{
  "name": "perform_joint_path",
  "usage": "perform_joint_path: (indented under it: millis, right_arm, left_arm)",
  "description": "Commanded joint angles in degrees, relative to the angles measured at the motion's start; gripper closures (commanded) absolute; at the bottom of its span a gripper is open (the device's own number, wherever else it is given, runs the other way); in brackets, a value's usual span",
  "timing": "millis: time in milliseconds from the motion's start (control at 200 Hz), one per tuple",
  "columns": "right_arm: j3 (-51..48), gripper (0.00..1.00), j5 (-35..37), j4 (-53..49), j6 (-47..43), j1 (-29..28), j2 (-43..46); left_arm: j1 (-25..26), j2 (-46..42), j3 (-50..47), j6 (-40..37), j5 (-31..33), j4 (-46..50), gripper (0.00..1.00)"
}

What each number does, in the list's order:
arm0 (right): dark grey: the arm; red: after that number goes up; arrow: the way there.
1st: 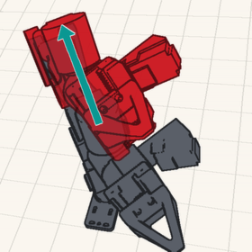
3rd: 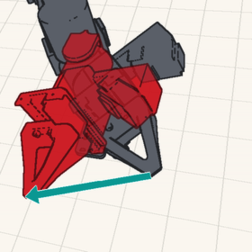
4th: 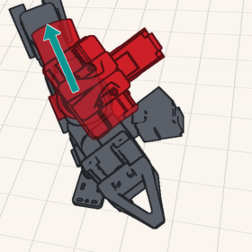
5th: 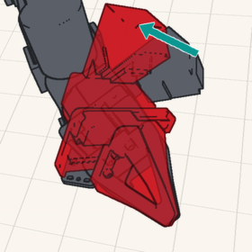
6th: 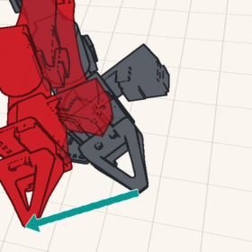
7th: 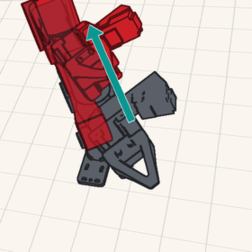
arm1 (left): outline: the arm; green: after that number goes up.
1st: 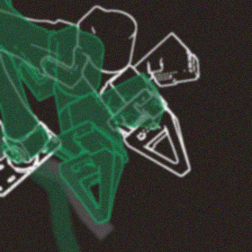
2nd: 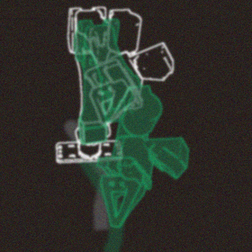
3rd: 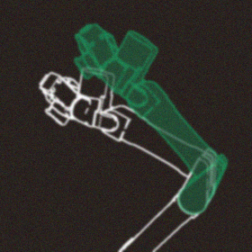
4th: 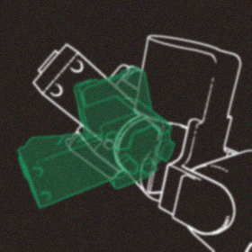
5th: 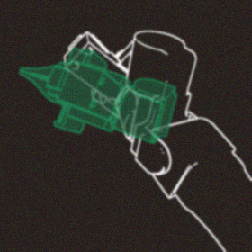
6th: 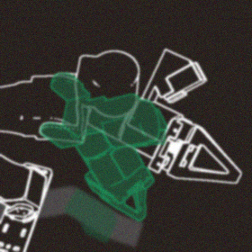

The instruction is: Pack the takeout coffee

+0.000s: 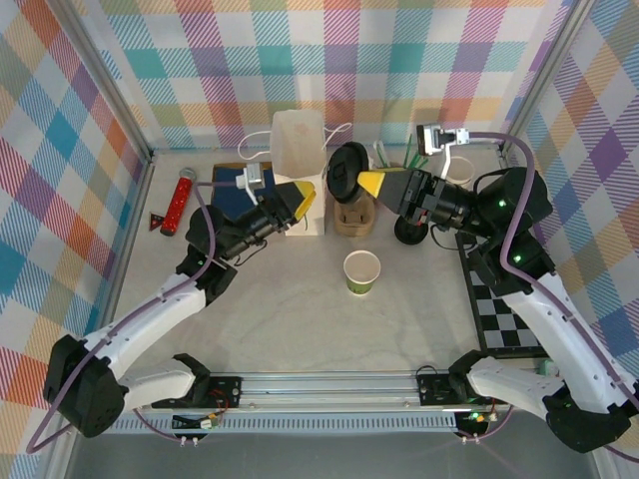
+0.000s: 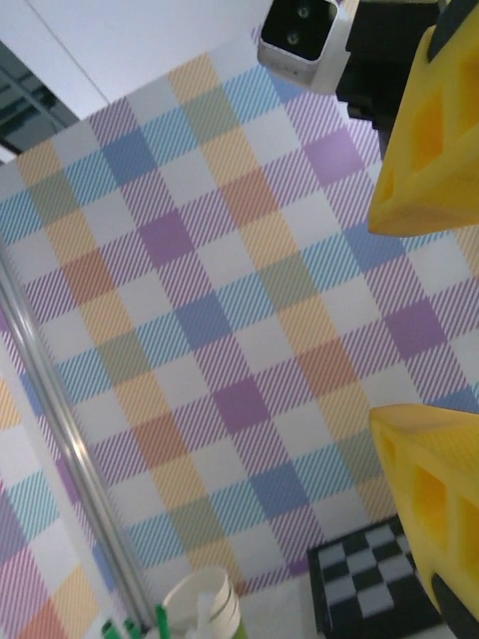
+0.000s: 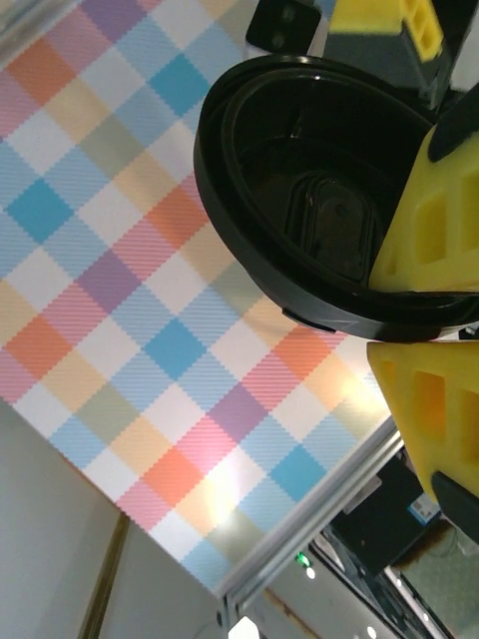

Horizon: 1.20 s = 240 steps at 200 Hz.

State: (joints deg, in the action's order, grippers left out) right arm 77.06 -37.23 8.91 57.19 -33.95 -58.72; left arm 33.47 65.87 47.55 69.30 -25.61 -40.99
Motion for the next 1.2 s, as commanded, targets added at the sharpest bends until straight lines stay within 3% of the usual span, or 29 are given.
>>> perform_joint_path:
  millis: [0, 410, 1195]
  right_arm:
    - [-0.89, 0.84, -2.14, 9.58, 4.47, 0.47, -0.09]
    - [-3.81, 0.84, -1.70, 18.31, 9.45, 2.66, -2.15]
    - [-8.28, 0.84, -1.78, 29.95, 16.80, 5.13, -6.14]
  left_arm:
    - [1.04, 1.13, 1.60, 4.97, 0.67, -11.73, 0.53]
    - [4.52, 3.52, 3.01, 10.75, 2.46, -22.18, 0.54]
    - [5.35, 6.20, 1.89, 15.40, 4.34, -28.44, 0.57]
